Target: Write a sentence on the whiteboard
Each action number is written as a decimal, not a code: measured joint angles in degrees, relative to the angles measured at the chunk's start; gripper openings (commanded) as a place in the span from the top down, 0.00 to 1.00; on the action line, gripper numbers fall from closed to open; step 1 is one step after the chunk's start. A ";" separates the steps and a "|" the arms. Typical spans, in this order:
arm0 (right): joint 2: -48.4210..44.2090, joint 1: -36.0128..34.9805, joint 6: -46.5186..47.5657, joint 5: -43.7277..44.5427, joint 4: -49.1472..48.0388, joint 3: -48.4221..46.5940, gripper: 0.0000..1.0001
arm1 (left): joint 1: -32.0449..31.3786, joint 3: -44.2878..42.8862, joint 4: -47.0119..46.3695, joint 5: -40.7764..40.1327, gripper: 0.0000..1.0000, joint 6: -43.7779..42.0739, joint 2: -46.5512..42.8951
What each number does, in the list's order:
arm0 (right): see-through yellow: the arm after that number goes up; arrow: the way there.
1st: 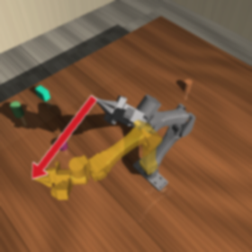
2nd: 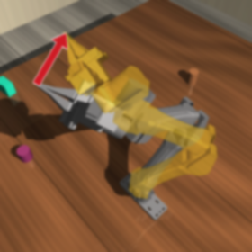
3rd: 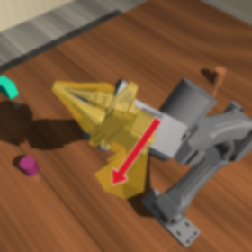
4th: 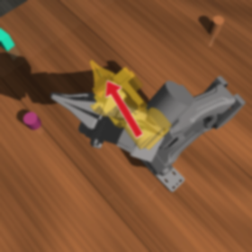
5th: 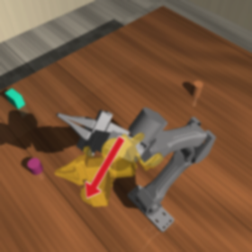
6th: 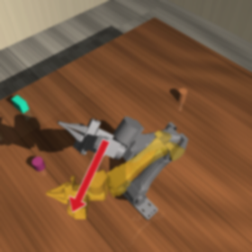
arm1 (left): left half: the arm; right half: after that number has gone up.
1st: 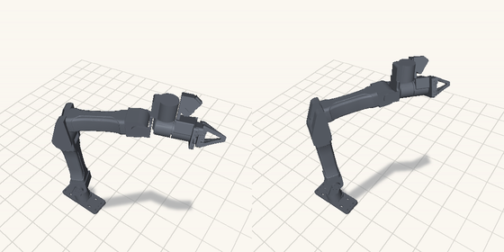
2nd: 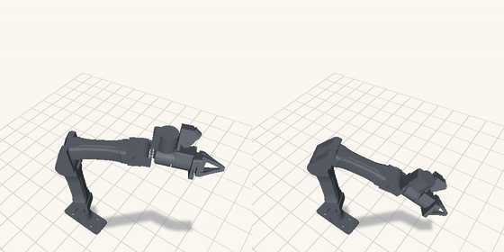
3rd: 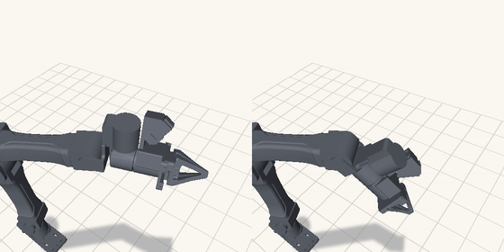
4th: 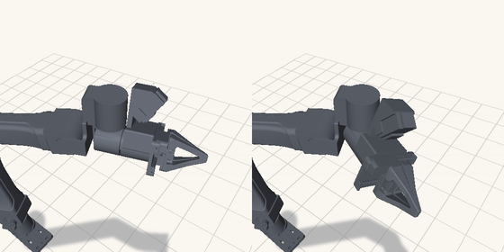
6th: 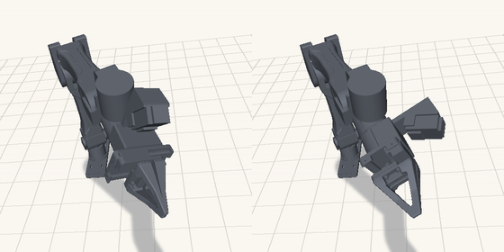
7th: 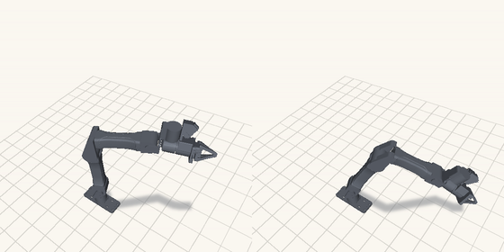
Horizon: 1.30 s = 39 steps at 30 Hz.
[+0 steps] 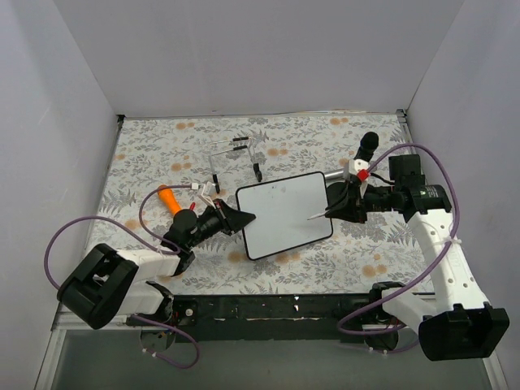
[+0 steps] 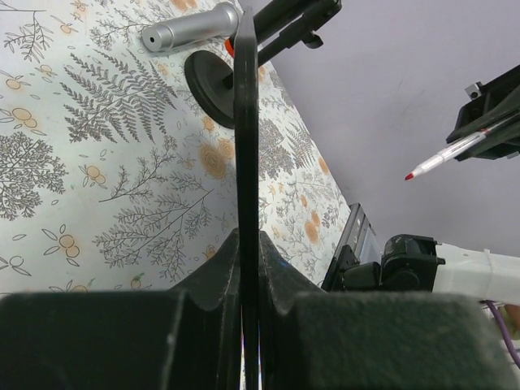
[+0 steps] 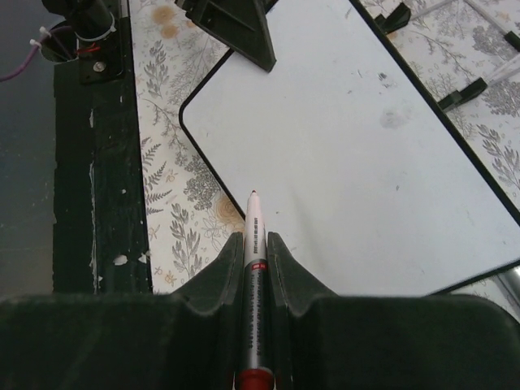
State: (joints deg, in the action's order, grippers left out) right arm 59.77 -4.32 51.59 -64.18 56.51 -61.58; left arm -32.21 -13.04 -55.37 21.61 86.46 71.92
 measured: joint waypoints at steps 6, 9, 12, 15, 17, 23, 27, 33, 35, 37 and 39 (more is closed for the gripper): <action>0.31 -12.48 -10.75 6.62 -11.93 2.91 0.99 | -0.81 1.07 -5.46 -1.07 1.00 -1.36 2.14; 1.70 -16.92 -15.96 9.31 -17.46 2.73 0.99 | -1.64 2.58 -7.48 -3.41 1.00 -1.60 2.10; 4.46 -21.68 -19.71 12.98 -20.92 0.76 0.99 | -2.99 4.35 -9.01 -7.10 1.00 -1.18 1.53; 7.28 -25.27 -21.90 16.52 -23.93 -2.34 0.99 | -4.17 5.22 -9.40 -10.36 1.00 -0.72 1.03; 8.33 -26.32 -22.86 18.18 -25.77 -3.72 0.99 | -5.46 5.25 -9.31 -13.29 1.00 -0.39 1.03; 9.35 -27.28 -23.04 21.55 -29.16 -5.35 0.99 | -8.13 5.16 -9.16 -19.82 1.00 -0.04 1.33; 9.38 -27.32 -23.67 23.50 -30.21 -5.35 0.99 | -8.31 5.16 -11.13 -22.25 1.00 0.68 3.43; 9.05 -27.32 -29.42 22.86 -37.38 -0.20 0.99 | -8.31 5.14 -15.41 -23.15 1.00 2.40 7.76; 9.09 -27.30 -30.38 22.84 -37.70 1.42 0.99 | -8.35 5.14 -15.63 -23.15 1.00 2.38 7.82; 9.09 -27.30 -30.38 22.21 -37.62 2.10 0.99 | -8.44 5.14 -15.65 -23.12 1.00 2.23 7.76; 9.09 -27.12 -29.86 20.76 -37.51 2.14 0.99 | -8.48 5.14 -15.17 -23.12 1.00 1.95 7.19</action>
State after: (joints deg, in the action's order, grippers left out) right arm 68.86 -31.44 21.74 -43.42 19.00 -59.44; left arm -40.69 -7.90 -70.54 -1.52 88.40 79.11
